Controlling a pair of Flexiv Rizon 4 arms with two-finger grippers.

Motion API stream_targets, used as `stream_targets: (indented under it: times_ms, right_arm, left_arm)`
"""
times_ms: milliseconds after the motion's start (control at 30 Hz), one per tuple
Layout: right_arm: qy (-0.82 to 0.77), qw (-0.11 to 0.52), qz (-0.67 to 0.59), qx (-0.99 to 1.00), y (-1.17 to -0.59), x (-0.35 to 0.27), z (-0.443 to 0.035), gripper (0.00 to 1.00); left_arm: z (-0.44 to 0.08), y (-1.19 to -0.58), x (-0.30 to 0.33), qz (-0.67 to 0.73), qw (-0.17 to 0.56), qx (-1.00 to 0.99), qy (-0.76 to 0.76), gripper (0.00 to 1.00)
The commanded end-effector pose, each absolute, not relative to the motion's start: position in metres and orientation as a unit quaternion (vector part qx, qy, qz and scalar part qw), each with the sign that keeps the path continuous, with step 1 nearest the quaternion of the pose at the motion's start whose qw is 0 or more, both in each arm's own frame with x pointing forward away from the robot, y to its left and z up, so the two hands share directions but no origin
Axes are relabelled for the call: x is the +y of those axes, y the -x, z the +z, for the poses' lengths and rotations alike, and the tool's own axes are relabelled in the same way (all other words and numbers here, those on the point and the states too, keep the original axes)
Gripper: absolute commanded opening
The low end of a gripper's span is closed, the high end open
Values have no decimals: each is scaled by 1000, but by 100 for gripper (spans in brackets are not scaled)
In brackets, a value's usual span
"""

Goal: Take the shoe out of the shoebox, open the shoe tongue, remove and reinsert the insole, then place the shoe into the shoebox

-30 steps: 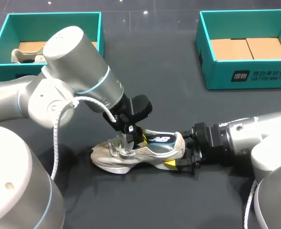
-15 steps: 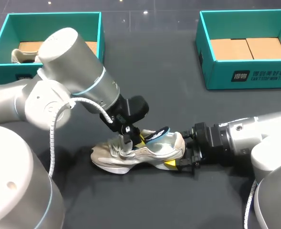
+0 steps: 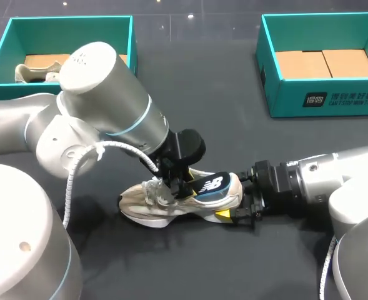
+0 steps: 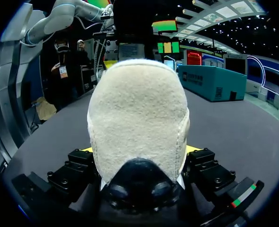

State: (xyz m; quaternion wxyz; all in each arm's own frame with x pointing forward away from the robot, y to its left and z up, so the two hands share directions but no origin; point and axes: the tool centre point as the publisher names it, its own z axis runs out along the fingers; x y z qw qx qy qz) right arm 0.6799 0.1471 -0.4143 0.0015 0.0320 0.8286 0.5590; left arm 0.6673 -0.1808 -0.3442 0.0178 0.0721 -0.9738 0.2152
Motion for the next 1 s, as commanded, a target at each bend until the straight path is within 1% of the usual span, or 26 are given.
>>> stream_targets:
  times_ms: [33,400,667,900,1000]
  right_arm:
    - [-32,2,557,830,-678,148,-414,0]
    - [-32,2,557,830,-678,148,-414,0]
    - [-32,2,557,830,-678,148,-414,0]
    - [-32,2,557,830,-678,148,-414,0]
    - [-32,2,557,830,-678,148,-414,0]
  left_arm:
    - [-341,-662,-192,194,-10,-978,-73,45]
    - [-352,-661,-205,158,-47,-984,-73,41]
    - [-363,-663,-207,140,-53,-986,-76,37]
    - [-376,-662,-209,120,-64,-987,-82,36]
    - [-379,-661,-210,114,-63,-989,-75,33]
